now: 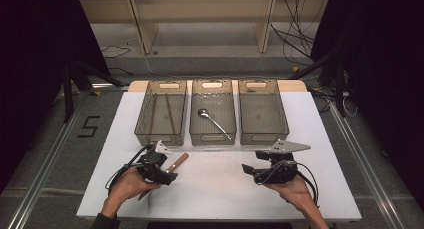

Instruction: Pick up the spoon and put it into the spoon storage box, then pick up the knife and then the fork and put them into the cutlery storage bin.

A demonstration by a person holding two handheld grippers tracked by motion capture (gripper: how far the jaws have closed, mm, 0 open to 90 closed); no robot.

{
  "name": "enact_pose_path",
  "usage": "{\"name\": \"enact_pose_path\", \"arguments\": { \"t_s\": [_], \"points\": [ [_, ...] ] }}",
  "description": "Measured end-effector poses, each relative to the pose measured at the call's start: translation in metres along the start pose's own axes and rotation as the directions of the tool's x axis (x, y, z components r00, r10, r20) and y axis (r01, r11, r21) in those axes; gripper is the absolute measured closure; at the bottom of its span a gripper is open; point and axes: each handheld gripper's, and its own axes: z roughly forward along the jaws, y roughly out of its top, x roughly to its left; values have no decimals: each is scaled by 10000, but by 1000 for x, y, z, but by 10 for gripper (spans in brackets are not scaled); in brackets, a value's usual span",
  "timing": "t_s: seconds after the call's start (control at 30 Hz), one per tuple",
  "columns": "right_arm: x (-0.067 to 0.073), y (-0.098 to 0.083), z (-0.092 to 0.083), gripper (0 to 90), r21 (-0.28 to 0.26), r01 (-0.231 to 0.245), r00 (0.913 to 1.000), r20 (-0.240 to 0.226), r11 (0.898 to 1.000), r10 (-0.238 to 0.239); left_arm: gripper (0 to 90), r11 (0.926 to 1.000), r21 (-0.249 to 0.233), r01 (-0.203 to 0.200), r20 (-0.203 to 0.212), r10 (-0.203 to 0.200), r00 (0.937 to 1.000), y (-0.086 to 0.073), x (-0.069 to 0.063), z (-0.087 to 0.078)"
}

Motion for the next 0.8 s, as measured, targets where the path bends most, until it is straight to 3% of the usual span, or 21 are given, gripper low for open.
{"name": "enact_pose_path", "arguments": {
  "t_s": [0.3, 0.8],
  "points": [
    [1, -3, -2, 293, -8, -49, 10000, -7, 10000, 49, 307, 9981, 621, 15, 127, -23, 9999, 7, 4, 4],
    [-1, -11, -2, 293, 38, -153, 9999, 23, 9999, 153, 435, 9921, 1238, -185, 332, 145, 9993, 10, 8, 13]
  ]
}}
